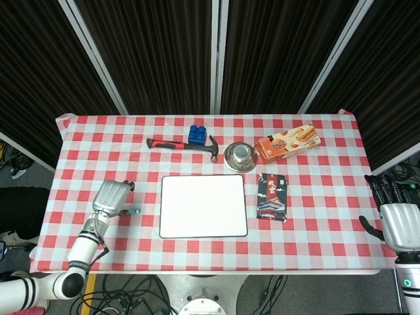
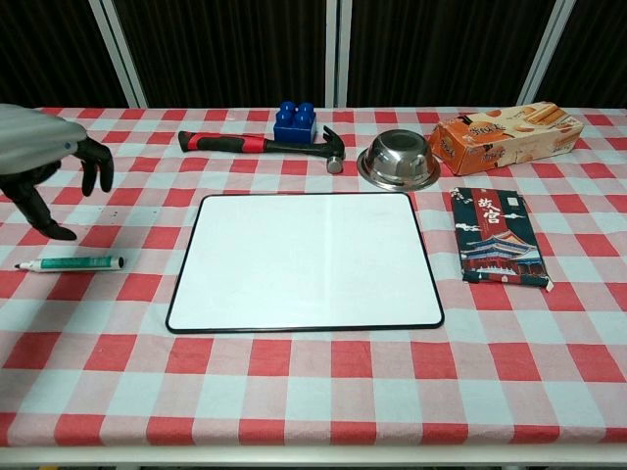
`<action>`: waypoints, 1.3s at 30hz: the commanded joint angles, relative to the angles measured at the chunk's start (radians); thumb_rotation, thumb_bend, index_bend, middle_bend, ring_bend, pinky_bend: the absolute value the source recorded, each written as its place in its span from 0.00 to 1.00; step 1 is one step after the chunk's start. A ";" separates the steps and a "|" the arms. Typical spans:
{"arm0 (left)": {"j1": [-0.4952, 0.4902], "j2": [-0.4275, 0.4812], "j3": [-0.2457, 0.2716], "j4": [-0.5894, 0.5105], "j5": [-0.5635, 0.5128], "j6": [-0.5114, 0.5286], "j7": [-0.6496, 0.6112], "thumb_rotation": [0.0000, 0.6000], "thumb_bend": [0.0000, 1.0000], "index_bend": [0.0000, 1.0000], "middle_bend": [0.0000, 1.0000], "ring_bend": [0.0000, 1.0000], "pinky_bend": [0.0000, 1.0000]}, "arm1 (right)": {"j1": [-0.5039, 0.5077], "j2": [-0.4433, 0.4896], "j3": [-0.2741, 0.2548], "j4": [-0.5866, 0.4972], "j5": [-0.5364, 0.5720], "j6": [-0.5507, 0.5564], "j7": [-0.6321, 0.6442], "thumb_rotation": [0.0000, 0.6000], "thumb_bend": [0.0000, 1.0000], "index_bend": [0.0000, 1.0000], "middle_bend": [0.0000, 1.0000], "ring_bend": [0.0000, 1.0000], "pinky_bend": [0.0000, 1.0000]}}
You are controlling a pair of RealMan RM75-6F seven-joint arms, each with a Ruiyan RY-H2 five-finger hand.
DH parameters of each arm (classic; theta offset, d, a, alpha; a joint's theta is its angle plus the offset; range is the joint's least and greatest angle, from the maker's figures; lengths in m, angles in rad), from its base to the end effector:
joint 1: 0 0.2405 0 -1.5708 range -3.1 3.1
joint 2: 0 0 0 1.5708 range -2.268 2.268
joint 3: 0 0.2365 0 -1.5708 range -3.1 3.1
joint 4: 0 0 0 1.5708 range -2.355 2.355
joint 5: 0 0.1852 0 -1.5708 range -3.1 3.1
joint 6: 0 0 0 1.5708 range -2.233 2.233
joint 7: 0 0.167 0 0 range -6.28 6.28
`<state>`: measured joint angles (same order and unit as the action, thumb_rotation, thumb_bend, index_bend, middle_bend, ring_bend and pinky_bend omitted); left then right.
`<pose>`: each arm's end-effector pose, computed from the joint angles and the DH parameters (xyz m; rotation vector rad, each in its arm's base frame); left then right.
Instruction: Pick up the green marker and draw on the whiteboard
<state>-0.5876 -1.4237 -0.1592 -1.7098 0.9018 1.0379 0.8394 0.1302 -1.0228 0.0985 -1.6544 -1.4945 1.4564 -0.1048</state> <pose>-0.1818 0.3083 0.0270 -1.8343 -0.8230 -0.5270 -0.2692 -0.2216 0.2015 1.4399 -0.7381 0.8394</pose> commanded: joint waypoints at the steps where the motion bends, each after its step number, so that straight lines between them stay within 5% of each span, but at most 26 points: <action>1: -0.023 -0.043 0.026 -0.002 -0.033 0.024 0.041 1.00 0.14 0.39 0.42 0.80 0.99 | 0.000 -0.003 -0.002 0.002 0.003 -0.004 0.001 1.00 0.16 0.05 0.12 0.03 0.14; 16: -0.083 -0.165 0.072 0.071 -0.221 0.113 0.219 1.00 0.26 0.42 0.44 0.83 1.00 | 0.007 -0.010 -0.005 0.011 0.023 -0.028 0.013 1.00 0.16 0.05 0.12 0.03 0.14; 39: -0.094 -0.224 0.097 0.155 -0.260 0.147 0.173 1.00 0.27 0.47 0.52 0.87 1.00 | 0.002 -0.006 -0.012 0.013 0.037 -0.038 0.019 1.00 0.16 0.05 0.11 0.03 0.14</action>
<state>-0.6810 -1.6480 -0.0627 -1.5548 0.6423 1.1851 1.0128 0.1321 -1.0290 0.0866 -1.6418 -1.4575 1.4188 -0.0855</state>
